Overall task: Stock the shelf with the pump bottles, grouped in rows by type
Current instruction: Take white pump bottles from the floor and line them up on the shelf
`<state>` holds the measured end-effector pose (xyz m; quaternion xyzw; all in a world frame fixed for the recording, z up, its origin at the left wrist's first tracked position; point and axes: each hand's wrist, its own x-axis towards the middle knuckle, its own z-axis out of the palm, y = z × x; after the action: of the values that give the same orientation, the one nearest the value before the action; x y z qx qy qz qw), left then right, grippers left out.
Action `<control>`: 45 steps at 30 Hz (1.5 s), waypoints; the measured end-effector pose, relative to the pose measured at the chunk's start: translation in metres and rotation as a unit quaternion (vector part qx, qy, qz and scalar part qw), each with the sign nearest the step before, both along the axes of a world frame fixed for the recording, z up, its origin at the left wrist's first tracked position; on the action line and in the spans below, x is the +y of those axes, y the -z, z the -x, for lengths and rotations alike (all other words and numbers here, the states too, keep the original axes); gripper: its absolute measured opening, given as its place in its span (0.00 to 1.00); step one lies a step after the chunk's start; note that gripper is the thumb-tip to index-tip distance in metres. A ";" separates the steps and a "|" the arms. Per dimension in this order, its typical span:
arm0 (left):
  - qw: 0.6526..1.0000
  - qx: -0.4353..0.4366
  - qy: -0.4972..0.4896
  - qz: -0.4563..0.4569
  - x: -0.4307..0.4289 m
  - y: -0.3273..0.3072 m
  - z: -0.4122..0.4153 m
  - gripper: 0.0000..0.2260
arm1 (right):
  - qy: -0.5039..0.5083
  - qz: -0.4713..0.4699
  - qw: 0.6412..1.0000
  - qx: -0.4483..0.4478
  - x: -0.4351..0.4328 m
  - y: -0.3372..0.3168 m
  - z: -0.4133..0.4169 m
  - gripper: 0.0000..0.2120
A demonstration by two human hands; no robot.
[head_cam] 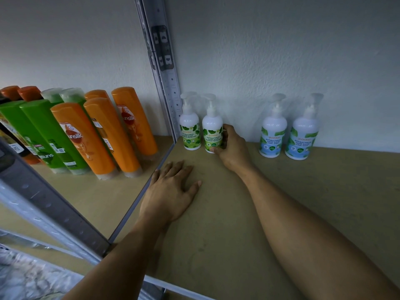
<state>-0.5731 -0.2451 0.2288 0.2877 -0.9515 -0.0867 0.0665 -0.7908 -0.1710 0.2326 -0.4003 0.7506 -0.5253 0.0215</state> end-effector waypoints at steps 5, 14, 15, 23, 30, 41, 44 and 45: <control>1.000 0.001 -0.002 0.001 0.000 0.001 0.000 0.32 | 0.001 -0.007 1.000 0.002 -0.001 0.001 0.001 0.30; 1.000 0.004 0.000 0.000 0.001 0.000 -0.001 0.32 | 0.004 -0.008 1.000 0.008 -0.002 0.003 0.002 0.30; 1.000 0.005 -0.001 0.000 0.001 0.000 -0.001 0.31 | 0.006 -0.007 1.000 0.008 -0.002 0.003 0.002 0.30; 1.000 0.006 0.001 -0.001 0.001 0.000 -0.001 0.31 | 0.012 -0.005 1.000 0.016 -0.004 0.004 0.000 0.29; 1.000 0.015 0.000 -0.009 -0.001 0.002 -0.002 0.31 | 0.065 -0.095 0.989 0.093 0.013 0.006 -0.014 0.36; 0.999 0.035 -0.005 -0.010 0.039 -0.006 -0.048 0.26 | -0.053 -0.386 0.893 0.225 0.145 0.000 -0.131 0.36; 0.999 0.038 0.017 -0.027 0.076 -0.005 -0.102 0.25 | -0.101 -0.389 0.885 0.236 0.165 -0.004 -0.171 0.32; 0.998 0.057 0.030 -0.020 0.090 -0.003 -0.126 0.25 | -0.115 -0.390 0.881 0.241 0.170 -0.005 -0.185 0.31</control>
<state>-0.4467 -0.1556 0.2314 0.2546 -0.9524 -0.1243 0.1126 -0.6058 -0.0009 0.2375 -0.5577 0.8251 -0.0715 0.0545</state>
